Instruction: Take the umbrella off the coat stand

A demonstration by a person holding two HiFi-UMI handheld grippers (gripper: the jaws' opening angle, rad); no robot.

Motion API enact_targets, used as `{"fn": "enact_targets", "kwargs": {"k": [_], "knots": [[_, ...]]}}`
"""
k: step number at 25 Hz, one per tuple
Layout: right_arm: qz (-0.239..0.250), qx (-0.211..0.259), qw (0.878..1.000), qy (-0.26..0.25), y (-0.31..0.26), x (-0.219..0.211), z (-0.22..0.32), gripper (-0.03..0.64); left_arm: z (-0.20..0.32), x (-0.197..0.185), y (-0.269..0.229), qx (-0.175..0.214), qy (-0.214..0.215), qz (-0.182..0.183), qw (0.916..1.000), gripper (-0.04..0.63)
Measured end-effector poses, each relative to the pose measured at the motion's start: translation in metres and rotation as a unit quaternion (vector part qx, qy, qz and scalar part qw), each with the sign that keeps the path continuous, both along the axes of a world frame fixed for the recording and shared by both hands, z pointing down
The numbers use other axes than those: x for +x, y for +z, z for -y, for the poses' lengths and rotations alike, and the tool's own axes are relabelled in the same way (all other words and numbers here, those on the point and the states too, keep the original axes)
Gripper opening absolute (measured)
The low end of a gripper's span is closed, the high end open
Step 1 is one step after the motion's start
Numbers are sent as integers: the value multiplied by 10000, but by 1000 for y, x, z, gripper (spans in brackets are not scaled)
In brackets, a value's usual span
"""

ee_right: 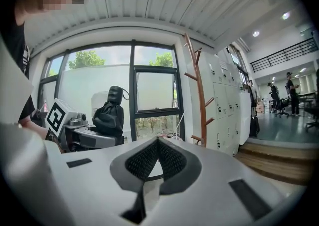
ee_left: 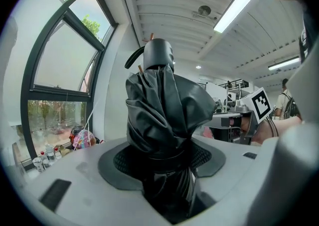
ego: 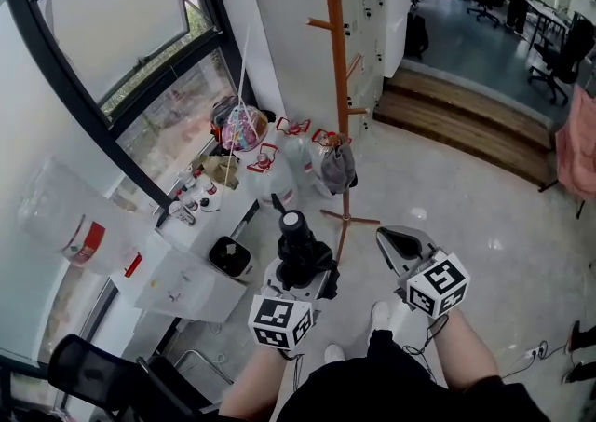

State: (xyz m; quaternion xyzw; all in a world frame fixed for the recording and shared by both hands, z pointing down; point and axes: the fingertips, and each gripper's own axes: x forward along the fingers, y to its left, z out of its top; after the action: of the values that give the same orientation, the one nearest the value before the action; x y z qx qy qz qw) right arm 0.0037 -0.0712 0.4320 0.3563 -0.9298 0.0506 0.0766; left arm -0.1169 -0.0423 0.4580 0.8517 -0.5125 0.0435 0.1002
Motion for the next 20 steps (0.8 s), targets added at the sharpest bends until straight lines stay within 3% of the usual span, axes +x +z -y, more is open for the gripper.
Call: {"fn": "enact_targets", "kwargs": {"k": [9, 20], "knots": [[68, 100, 9993, 346, -3, 3, -32, 54, -26, 7, -1, 72, 417, 44, 9991, 250], [34, 147, 9990, 426, -3, -12, -50, 54, -42, -2, -3, 127, 569, 57, 9983, 250]]}}
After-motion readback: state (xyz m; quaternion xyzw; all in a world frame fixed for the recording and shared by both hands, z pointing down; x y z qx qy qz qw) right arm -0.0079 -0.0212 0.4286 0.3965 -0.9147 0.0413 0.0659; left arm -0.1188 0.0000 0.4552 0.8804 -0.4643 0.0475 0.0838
